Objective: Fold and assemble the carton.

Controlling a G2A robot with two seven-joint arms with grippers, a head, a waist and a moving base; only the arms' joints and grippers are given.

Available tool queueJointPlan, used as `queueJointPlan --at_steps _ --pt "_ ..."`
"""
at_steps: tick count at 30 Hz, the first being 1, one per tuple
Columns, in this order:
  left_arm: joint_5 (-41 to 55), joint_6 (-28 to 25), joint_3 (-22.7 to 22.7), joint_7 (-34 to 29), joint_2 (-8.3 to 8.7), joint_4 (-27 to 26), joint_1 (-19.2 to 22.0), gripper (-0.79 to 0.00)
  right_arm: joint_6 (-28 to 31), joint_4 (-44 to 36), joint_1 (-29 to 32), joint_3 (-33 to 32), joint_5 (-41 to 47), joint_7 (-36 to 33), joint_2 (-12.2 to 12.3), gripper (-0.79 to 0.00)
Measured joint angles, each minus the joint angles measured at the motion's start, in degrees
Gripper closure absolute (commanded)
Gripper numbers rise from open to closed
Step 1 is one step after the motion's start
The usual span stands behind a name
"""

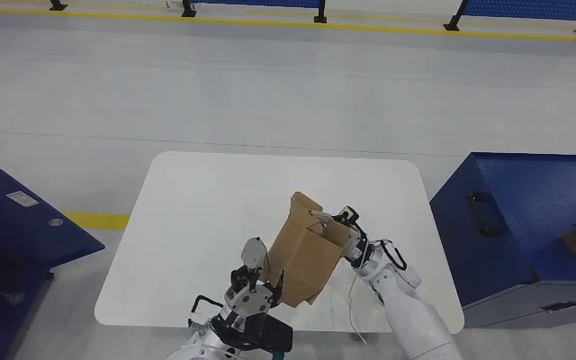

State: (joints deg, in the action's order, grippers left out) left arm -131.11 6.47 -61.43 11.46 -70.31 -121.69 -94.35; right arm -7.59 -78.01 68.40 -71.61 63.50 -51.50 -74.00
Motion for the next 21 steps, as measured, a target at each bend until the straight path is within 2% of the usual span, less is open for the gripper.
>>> queueJointPlan --at_steps 3,11,21 --pt "0.3 -0.2 -0.1 0.1 0.01 -0.1 -0.2 -0.656 0.4 0.2 0.0 0.2 -0.3 -0.2 0.0 0.0" --pt "0.2 -0.4 -0.3 -0.3 -0.03 -0.2 -0.2 -0.613 2.0 0.4 -0.2 0.4 -1.7 -0.4 -0.1 0.0" --pt "-0.2 -0.4 -0.3 -1.6 -0.15 0.6 -0.1 -0.483 6.7 0.4 -0.3 0.3 -4.8 0.0 -0.2 0.0"
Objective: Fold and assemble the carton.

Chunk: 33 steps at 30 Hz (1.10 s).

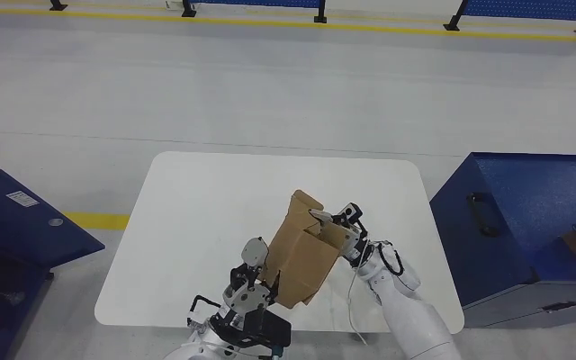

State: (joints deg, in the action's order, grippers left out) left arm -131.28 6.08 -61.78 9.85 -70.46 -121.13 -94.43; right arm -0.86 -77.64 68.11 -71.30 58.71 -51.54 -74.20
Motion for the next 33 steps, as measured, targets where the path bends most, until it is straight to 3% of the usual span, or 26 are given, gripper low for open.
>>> queueJointPlan --at_steps 4,11,12,16,17,18,25,27,28,29,33 --pt "0.0 0.1 0.2 0.0 -0.07 0.3 0.2 -0.397 1.7 0.0 -0.1 0.3 -1.9 -0.1 0.0 0.0" --pt "-0.3 0.4 0.1 -0.2 -0.14 0.5 0.2 -0.323 2.4 0.1 0.1 0.4 -2.8 0.0 -0.1 0.0" --pt "-0.3 0.4 0.1 -0.2 -0.15 0.6 0.2 -0.256 2.2 0.1 0.1 0.4 -2.6 0.0 -0.1 0.0" --pt "-0.4 0.4 0.1 0.0 -0.17 0.8 0.2 -0.132 2.2 0.2 0.2 0.5 -2.2 0.0 -0.1 0.0" --pt "-0.3 0.5 0.1 0.0 -0.18 0.8 0.1 -0.031 2.2 0.3 0.2 0.5 -2.2 0.0 -0.2 0.0" --pt "-0.2 0.6 0.1 0.0 -0.19 0.9 0.1 0.0 2.3 0.2 0.3 0.6 -2.2 -0.1 -0.2 0.0" --pt "-0.2 1.3 0.0 0.4 -0.24 1.0 -0.2 0.0 2.1 0.2 0.4 0.5 -2.2 0.0 -0.2 -0.018" --pt "-0.2 1.8 0.0 0.6 -0.27 0.9 -0.3 0.0 1.8 0.3 0.5 0.4 -2.1 -0.1 -0.2 -0.302" --pt "-0.1 2.2 0.0 0.7 -0.29 0.9 -0.3 0.0 1.6 0.4 0.5 0.3 -1.9 -0.1 -0.2 -0.736" --pt "0.1 2.6 0.0 0.8 -0.31 0.8 -0.4 0.0 1.0 0.4 0.5 0.1 -1.5 -0.1 -0.2 -0.785" --pt "0.9 4.7 -0.3 1.9 -0.42 0.9 -0.4 0.0 -5.2 0.7 1.1 -1.6 2.5 0.6 0.1 -0.785"
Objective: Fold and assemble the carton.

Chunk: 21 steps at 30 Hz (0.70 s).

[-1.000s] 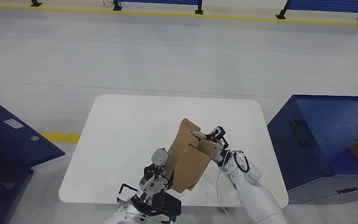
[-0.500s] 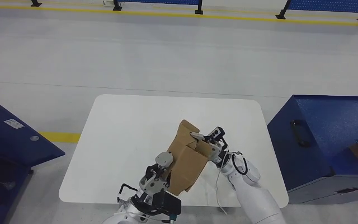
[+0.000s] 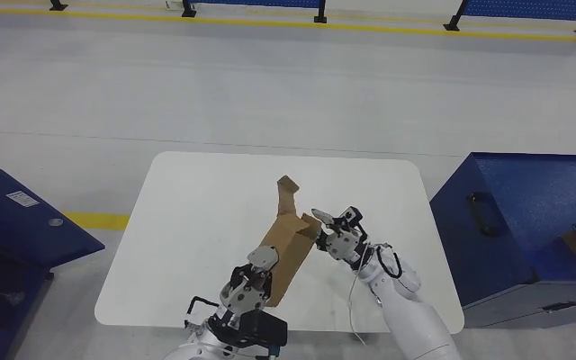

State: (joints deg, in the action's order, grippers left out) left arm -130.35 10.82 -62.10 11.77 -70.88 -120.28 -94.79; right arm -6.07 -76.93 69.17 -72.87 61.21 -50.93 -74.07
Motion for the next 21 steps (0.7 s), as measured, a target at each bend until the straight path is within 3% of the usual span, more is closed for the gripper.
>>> queueJointPlan --at_steps 3,11,16,21 --pt "0.8 2.2 -0.7 1.4 -0.07 0.4 0.2 0.0 -5.8 -0.1 0.2 -0.7 2.7 0.8 0.1 -0.785" --pt "0.8 3.5 -1.1 3.2 -0.07 1.1 0.5 0.0 -3.3 -0.9 0.2 -1.0 1.5 1.2 0.2 -0.785" --pt "1.9 -2.8 -2.4 -0.6 0.1 0.2 0.6 0.0 -1.2 -7.0 1.4 -6.5 -10.8 -0.7 2.2 -0.785" --pt "13.5 -9.3 -4.3 -3.7 0.03 -1.1 0.1 0.0 1.8 -14.0 4.2 -11.9 -24.3 -3.5 4.2 -0.785"
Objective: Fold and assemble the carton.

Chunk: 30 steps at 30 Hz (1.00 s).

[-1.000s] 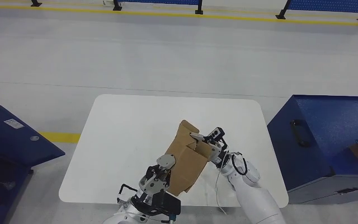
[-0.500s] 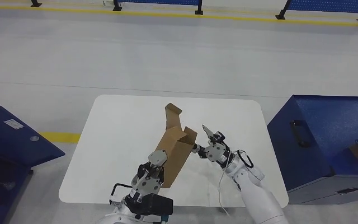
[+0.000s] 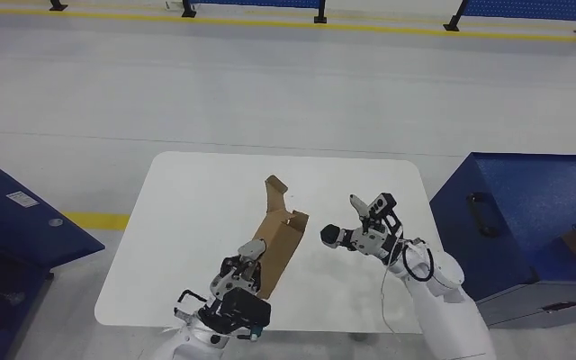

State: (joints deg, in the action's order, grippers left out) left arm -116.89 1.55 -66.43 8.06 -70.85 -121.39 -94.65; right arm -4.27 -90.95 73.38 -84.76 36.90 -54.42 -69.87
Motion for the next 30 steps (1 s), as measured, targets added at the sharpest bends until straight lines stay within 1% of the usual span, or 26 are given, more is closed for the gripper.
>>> queueJointPlan --at_steps 2,3,6,7,8,11,14,17,18,19,21,23,26,30 --pt "5.1 -2.2 -0.7 -1.1 -0.06 -0.4 0.0 0.0 4.2 -3.0 1.4 -1.1 -6.4 -0.8 0.5 -0.785" --pt "8.3 -3.6 -1.1 -1.8 -0.09 -0.6 0.0 0.0 7.8 -5.2 2.5 -1.5 -9.9 -1.0 0.7 -0.785" --pt "14.0 -5.9 -2.6 -3.1 -0.05 -1.2 0.7 0.0 16.2 -9.4 4.7 -2.0 -12.8 -0.2 0.8 -0.785" --pt "13.8 -6.0 -2.7 -3.1 -0.03 -1.3 0.8 0.0 17.7 -9.6 4.7 -2.1 -12.8 -0.1 0.8 -0.785" --pt "13.1 -5.9 -2.7 -3.1 -0.02 -1.3 0.8 0.0 18.0 -9.3 4.7 -2.0 -12.7 -0.1 0.8 -0.785" --pt "12.1 -5.9 -2.6 -3.1 -0.02 -1.3 0.7 0.0 15.6 -8.9 4.6 -2.0 -12.6 -0.1 0.8 -0.785" --pt "13.9 -6.2 -2.4 -4.5 -0.12 -1.3 0.4 0.0 15.5 -8.9 4.6 -2.0 -12.6 -0.1 0.8 -0.785" --pt "24.8 -10.5 -2.6 -10.4 -0.42 -2.5 -0.1 0.0 15.6 -8.9 4.6 -2.0 -12.6 -0.1 0.8 -0.785" --pt "31.6 -12.1 -3.7 -13.3 -0.48 -2.9 0.3 0.0 15.6 -8.9 4.6 -2.0 -12.6 -0.1 0.8 -0.785" --pt "36.2 -13.1 -4.6 -15.2 -0.49 -3.0 0.7 0.0 15.6 -8.9 4.6 -2.0 -12.6 -0.1 0.8 -0.785" --pt "45.4 -14.6 -6.4 -18.5 -0.51 -2.6 1.5 0.0 15.6 -8.9 4.6 -2.0 -12.6 -0.1 0.8 -0.785" --pt "52.5 -16.1 -7.4 -21.2 -0.5 -2.1 2.1 0.0 15.6 -8.9 4.6 -2.0 -12.6 -0.1 0.8 -0.785" --pt "64.1 -17.6 -8.5 -26.4 -0.49 -0.6 4.1 0.0 15.6 -8.9 4.6 -2.0 -12.6 -0.1 0.8 -0.785" --pt "73.0 -17.2 -7.7 -31.4 -0.64 1.9 7.5 0.0 15.5 -8.9 4.6 -2.0 -12.6 -0.1 0.8 -0.785"
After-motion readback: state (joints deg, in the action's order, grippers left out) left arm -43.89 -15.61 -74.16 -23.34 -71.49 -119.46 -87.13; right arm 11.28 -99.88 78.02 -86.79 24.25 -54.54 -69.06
